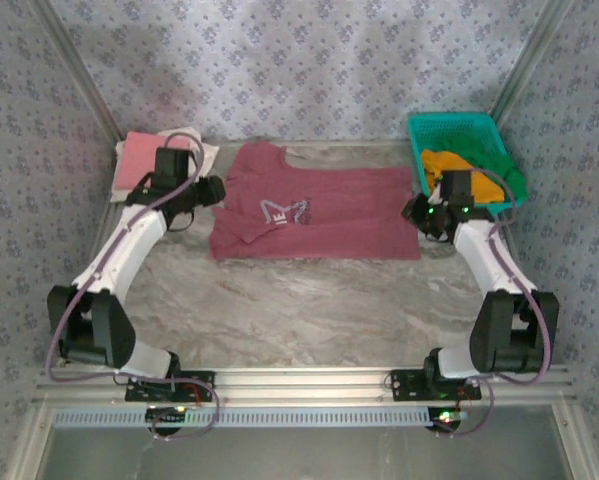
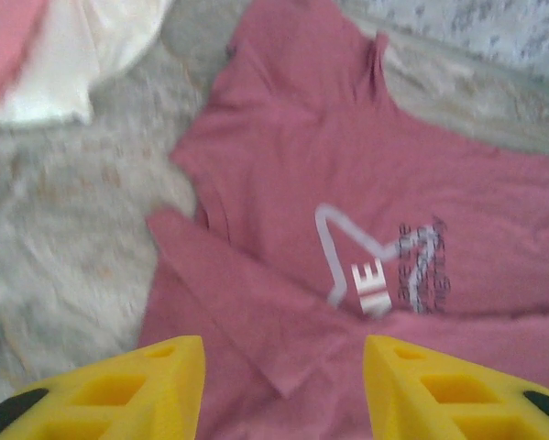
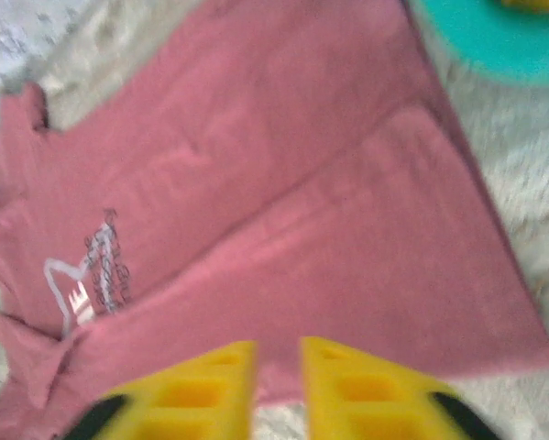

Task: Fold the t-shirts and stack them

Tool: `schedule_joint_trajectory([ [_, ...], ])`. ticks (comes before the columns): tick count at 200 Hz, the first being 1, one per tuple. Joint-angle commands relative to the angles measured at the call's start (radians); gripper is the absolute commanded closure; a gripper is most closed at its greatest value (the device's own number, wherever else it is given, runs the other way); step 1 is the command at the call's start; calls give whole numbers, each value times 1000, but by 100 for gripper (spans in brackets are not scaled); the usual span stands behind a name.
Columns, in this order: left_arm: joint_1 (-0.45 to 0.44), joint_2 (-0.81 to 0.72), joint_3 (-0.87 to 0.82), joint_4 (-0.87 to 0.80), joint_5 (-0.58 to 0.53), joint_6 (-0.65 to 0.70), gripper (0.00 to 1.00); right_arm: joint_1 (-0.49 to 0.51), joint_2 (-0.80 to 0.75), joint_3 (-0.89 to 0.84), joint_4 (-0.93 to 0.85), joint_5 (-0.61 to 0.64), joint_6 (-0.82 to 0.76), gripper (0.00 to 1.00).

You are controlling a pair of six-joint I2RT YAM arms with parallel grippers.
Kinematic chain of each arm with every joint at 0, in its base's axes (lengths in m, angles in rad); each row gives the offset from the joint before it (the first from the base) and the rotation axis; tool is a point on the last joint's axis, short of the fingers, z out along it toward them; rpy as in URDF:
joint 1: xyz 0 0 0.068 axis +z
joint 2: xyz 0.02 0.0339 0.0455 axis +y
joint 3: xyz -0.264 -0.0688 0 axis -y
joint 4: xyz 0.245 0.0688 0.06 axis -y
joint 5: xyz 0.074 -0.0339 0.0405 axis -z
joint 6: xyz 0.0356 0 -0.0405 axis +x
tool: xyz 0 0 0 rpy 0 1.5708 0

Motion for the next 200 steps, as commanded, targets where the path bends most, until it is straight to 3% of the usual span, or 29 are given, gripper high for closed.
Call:
schedule_joint_trajectory([
  [1, -51, -19, -113, 64, -12, -30, 55, 42, 6, -76, 35, 91, -53, 89],
  [27, -97, 45, -167, 92, -3, -55, 62, 79, 108, -69, 35, 115, -60, 100],
  [54, -109, 108, -220, 182, 14, -95, 63, 113, 213, -28, 36, 174, -61, 100],
  [99, -123, 186, -285, 265, 21, -99, 63, 111, 326, -38, 62, 135, -34, 100],
  [141, -124, 206, -396, 321, 0, -133, 61, 109, 301, -154, 112, 91, 31, 100],
  [200, -117, 90, -549, 293, -8, -192, 61, 115, 96, -338, 28, 77, 115, 100],
])
